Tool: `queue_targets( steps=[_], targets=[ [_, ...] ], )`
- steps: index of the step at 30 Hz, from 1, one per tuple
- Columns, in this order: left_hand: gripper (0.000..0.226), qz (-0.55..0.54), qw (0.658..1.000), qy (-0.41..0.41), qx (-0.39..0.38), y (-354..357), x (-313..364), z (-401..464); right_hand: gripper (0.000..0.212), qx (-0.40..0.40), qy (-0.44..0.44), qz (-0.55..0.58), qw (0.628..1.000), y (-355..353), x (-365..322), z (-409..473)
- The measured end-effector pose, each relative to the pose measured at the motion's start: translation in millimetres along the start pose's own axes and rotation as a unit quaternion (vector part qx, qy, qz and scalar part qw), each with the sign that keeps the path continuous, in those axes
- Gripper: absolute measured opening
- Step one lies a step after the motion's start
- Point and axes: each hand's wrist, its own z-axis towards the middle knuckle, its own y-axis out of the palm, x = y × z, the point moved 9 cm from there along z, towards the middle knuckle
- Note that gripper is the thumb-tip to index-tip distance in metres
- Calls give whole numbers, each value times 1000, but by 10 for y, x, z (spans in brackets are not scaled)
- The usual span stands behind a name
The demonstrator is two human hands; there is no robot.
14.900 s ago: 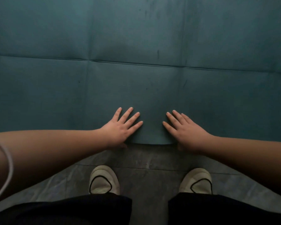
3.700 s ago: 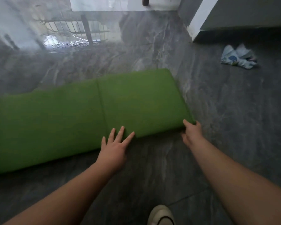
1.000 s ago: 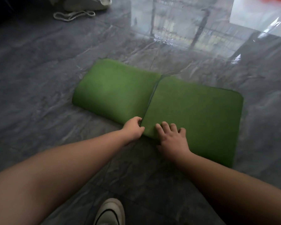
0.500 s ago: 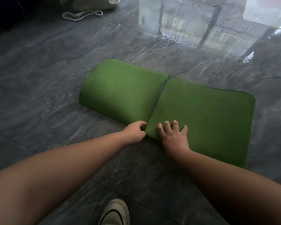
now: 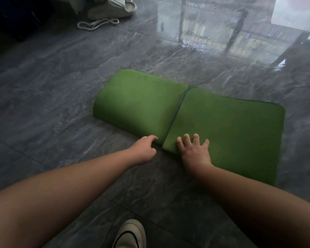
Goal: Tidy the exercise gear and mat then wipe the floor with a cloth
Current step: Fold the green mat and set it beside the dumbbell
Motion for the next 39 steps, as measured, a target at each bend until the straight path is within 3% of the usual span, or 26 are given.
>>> queue_targets(
  steps=[11,17,20,24,31,34,39],
  targets=[
    [66,39,996,54,56,-146,198,-109,79,42,-13,44,998,-174,109,-28],
    [80,136,983,77,101,-303,495,-146,76,142,0,163,976,-614,572,-330],
    [82,146,978,96,114,-330,826,-177,78,218,25,244,945,-937,962,-572],
    [86,81,978,144,130,-347,1514,-254,76,294,48,334,894,-1122,1490,-914],
    [106,-56,961,270,33,-61,2672,-574,73,409,83,452,789,-1099,2330,-1664],
    [104,-102,938,331,9,21,3176,-805,78,460,121,495,727,-1015,2616,-2088],
    [101,-166,906,389,-29,374,3765,-1136,75,490,171,531,670,-604,2911,-2619]
  ],
)
